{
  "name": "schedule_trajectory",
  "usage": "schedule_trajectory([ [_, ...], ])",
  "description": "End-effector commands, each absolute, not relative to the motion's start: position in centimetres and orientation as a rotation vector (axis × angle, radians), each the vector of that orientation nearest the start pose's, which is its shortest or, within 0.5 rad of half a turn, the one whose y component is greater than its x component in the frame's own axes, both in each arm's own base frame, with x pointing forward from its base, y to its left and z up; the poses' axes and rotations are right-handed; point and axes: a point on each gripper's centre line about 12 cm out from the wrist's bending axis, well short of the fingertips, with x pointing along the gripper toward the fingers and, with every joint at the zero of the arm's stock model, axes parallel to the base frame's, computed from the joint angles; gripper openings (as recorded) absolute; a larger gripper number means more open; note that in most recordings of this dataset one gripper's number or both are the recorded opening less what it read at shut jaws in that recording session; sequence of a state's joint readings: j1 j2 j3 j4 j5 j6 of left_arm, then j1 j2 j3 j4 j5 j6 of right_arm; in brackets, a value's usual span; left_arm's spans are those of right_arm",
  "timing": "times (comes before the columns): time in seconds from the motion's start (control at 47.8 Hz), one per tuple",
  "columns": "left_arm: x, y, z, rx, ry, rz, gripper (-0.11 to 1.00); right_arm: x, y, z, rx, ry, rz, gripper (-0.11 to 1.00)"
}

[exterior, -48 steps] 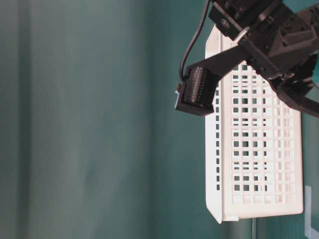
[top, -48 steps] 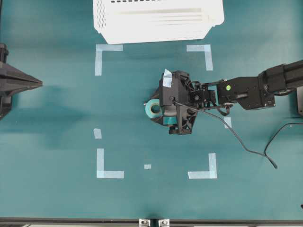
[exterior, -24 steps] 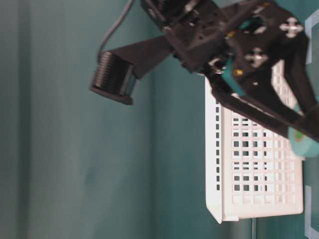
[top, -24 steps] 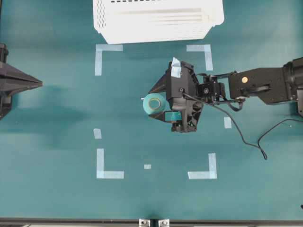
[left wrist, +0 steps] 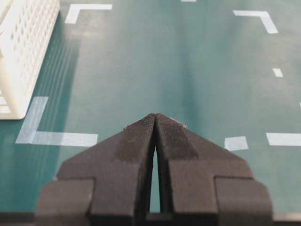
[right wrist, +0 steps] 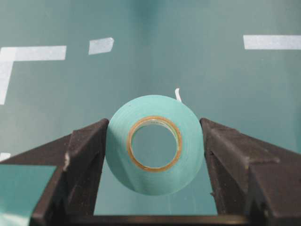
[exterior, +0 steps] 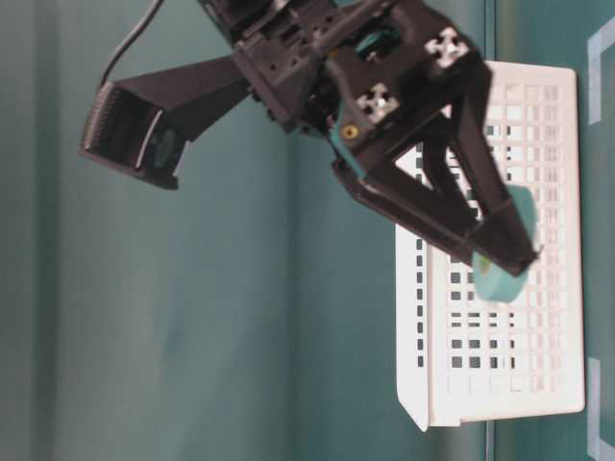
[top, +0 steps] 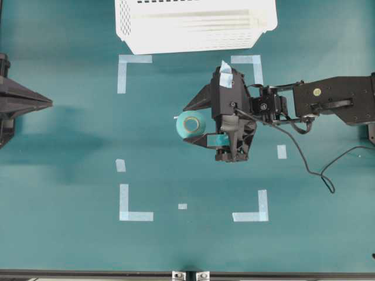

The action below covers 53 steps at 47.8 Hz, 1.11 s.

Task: Put the tape in the middle into the white basket.
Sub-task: 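Lift the tape roll and carry it toward the white basket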

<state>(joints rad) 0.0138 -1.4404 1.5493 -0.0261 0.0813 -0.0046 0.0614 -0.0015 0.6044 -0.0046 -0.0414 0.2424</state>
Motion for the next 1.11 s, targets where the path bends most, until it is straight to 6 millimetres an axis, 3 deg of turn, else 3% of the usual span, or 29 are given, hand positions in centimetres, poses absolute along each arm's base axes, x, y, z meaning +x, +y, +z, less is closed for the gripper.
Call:
schedule_trajectory([
  [0.0, 12.6, 0.2, 17.5, -0.034, 0.178, 0.021, -0.11, 41.0, 2.5, 21.8, 0.215, 0.515, 0.000, 0.67],
  [0.461, 12.6, 0.3, 17.5, -0.034, 0.179, 0.025, -0.11, 41.0, 1.6, 22.2, 0.215, 0.514, -0.020, 0.67],
  [1.089, 12.6, 0.3, 17.5, -0.036, 0.179, 0.029, -0.11, 39.0, -7.8, 24.9, 0.197, 0.478, -0.233, 0.67],
])
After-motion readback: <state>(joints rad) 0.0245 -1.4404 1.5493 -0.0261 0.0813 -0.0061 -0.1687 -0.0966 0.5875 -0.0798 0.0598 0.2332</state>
